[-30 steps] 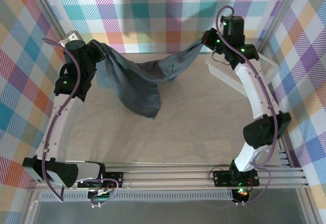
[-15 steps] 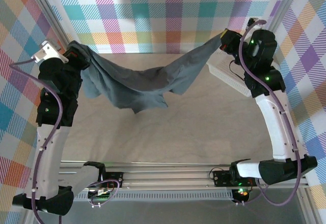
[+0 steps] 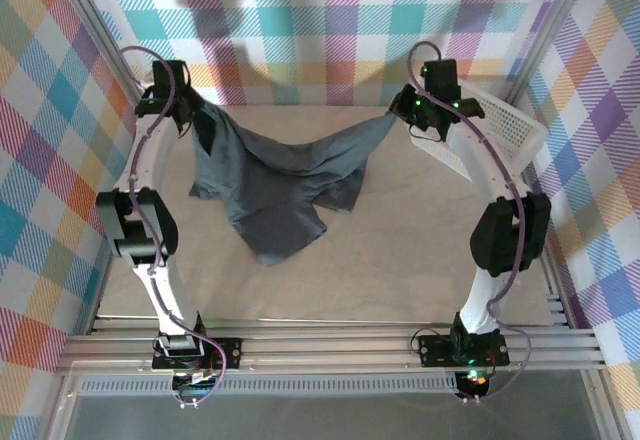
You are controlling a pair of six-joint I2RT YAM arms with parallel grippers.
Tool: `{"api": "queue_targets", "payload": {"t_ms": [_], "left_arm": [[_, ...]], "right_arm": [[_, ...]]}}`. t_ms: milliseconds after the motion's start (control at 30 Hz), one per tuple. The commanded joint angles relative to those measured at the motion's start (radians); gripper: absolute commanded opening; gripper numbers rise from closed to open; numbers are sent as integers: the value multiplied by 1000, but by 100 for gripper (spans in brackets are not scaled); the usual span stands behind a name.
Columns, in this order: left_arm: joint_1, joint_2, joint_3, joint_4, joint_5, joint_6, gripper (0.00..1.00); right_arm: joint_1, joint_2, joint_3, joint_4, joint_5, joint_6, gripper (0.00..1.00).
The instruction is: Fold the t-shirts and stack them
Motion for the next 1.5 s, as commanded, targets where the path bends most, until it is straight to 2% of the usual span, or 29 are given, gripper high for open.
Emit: {"api": "queue_targets", "payload": {"t_ms": [0, 100, 300, 433, 533, 700, 767, 867, 1000, 1133, 1233, 1467], "left_arm": [[-44, -226, -160, -128, 4, 3, 56], [-105, -385, -432, -137, 101, -65, 56], [-357, -531, -826, -122, 281, -357, 58], [-454, -487, -922, -15, 327, -532, 59], [-482, -398, -886, -30, 308, -553, 59], [-487, -273, -866, -1, 302, -534, 58], [-493, -235, -858, 17, 319, -525, 53], [-504, -183, -844, 7, 307, -506, 36], [-498, -218, -839, -6, 218, -499, 1], [-484, -379, -779, -101, 60, -480, 0], [-455, -520, -742, -135, -10, -458, 0], [-302, -751, -635, -85, -8, -402, 0]], "right_arm": [[4, 25, 56, -141, -118, 31, 0], [4, 34, 20, -150, -125, 38, 0], [5, 40, 21, -150, -124, 30, 0], [7, 38, 19, -152, -121, 21, 0], [7, 31, 8, -152, -123, 21, 0], [7, 13, -13, -145, -129, 20, 0], [7, 12, -14, -149, -130, 17, 0], [7, 10, -12, -154, -133, 15, 0], [6, 12, -6, -166, -137, 12, 0], [7, -5, 12, -185, -124, 4, 0], [5, -30, 26, -185, -123, 4, 0], [-15, -60, 131, -198, -164, 46, 0]]}}
